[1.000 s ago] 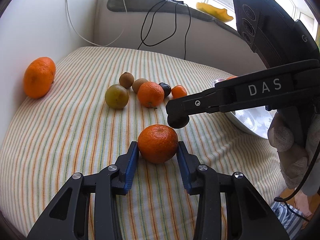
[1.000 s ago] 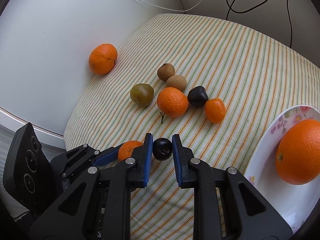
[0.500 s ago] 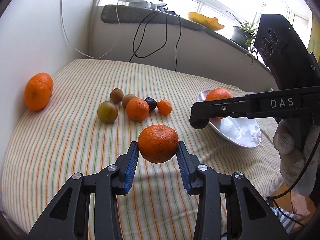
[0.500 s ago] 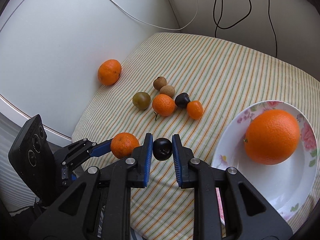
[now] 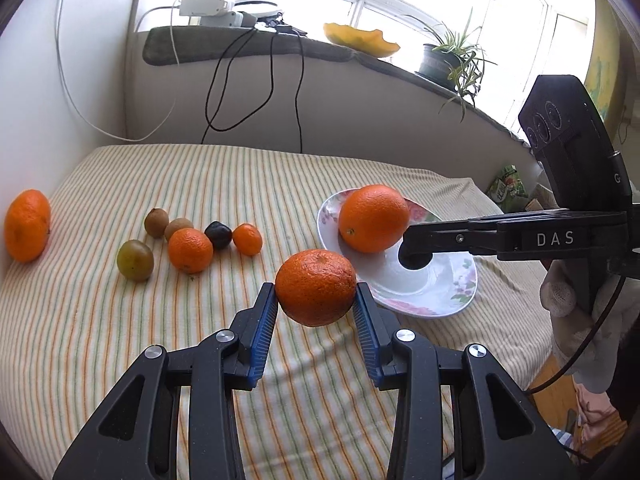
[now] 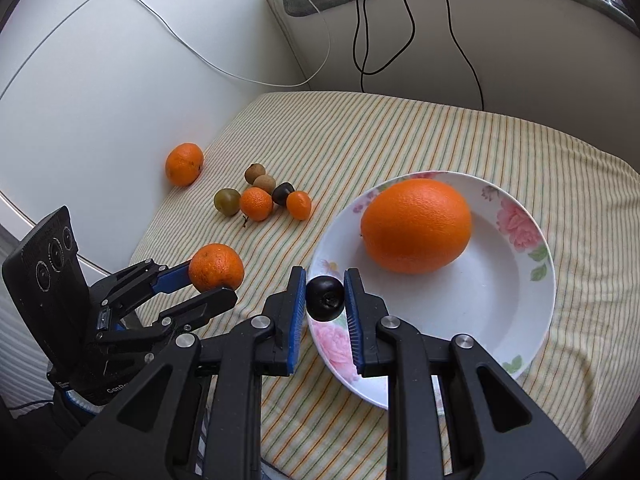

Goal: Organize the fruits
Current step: 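Carry the tangerine and dark plum to the plate with both grippers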

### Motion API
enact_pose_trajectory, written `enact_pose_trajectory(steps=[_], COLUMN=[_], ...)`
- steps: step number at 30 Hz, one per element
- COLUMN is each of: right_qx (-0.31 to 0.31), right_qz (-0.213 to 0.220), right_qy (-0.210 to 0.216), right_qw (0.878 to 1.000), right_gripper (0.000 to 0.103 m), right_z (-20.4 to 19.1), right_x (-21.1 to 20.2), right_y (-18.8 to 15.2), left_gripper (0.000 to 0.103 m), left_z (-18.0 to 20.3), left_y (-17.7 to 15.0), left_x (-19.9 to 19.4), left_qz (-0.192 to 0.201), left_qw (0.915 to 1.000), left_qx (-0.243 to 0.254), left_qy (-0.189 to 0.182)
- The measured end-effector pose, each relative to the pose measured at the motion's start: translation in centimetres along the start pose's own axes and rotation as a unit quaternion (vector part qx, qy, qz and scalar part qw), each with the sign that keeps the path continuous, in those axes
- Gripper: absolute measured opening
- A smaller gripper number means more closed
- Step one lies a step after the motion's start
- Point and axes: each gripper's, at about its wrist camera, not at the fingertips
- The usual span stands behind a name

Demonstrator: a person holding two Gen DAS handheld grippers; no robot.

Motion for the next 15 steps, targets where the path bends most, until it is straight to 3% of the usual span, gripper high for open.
enact_pose_trajectory(steps=[15], right_qx=[0.037], right_qz=[0.015], right_qy=[-0.043], right_qw=[0.998], right_gripper=[0.02], right_z=[5.9], right_x=[-1.4], right_y=[-1.2], left_gripper=[0.037], left_z=[4.0], left_y=[0.9], left_x=[2.9], left_qz=[-0.02], left_qw=[0.9989], left_qx=[0.025], left_qy=[-0.034])
Point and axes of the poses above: each gripper's, at about its wrist camera, not at the fingertips, and x roughly the way its jaws point, z to its right, y to its top, and after that the axes turned 1 degree about x, right-handed
